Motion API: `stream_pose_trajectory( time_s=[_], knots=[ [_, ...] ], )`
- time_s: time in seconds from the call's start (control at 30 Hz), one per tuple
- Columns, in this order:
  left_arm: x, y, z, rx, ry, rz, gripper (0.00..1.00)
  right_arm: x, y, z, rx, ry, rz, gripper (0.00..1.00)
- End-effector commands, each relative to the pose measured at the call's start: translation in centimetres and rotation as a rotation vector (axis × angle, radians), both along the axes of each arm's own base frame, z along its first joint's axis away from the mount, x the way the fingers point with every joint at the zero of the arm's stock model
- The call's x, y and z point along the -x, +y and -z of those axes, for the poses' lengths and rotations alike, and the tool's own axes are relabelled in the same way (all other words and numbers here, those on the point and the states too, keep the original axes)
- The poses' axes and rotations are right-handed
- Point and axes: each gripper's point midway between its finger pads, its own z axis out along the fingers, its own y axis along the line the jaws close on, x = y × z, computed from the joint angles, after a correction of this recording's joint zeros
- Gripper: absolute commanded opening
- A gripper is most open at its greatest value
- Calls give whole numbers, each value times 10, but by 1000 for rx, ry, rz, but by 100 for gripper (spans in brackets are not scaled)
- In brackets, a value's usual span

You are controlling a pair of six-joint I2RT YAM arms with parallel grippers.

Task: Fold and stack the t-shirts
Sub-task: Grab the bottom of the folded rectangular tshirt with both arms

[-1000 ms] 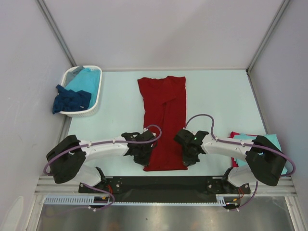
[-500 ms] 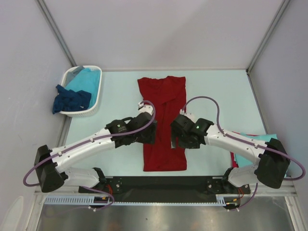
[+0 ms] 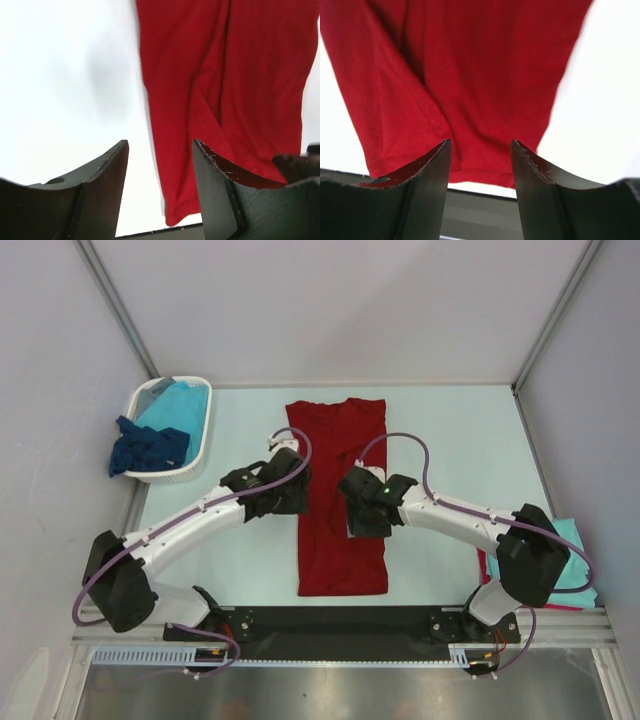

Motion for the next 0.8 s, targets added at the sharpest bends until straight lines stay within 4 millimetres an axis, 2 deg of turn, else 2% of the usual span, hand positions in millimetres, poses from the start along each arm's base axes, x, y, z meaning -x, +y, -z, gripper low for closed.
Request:
stream_pose_trajectory(
  time_s=[0.0,0.13,0.17,0.3,0.53,0.7,0.77],
  knots=[
    [-10,18,-17,28,-58,-26,60,15,15,-7,-57,-6,-22,54],
    [-10,26,-10,30,-34,-44,59,37,22,1,-49,29,-54,48],
    [-9,27,-8,29,-28,-43,59,47,24,3,-41,36,-70,48],
    [-4,27,-2,39,-17,-38,59,62,22,7,-29,46,-78,47],
    [3,29,9,38,10,-27,59,74,31,21,-34,73,-93,48],
    [7,32,13,34,17,-26,59,74,36,33,-24,81,-96,44],
    [9,34,15,29,19,-28,59,73,43,32,-39,78,-105,44]
  ],
)
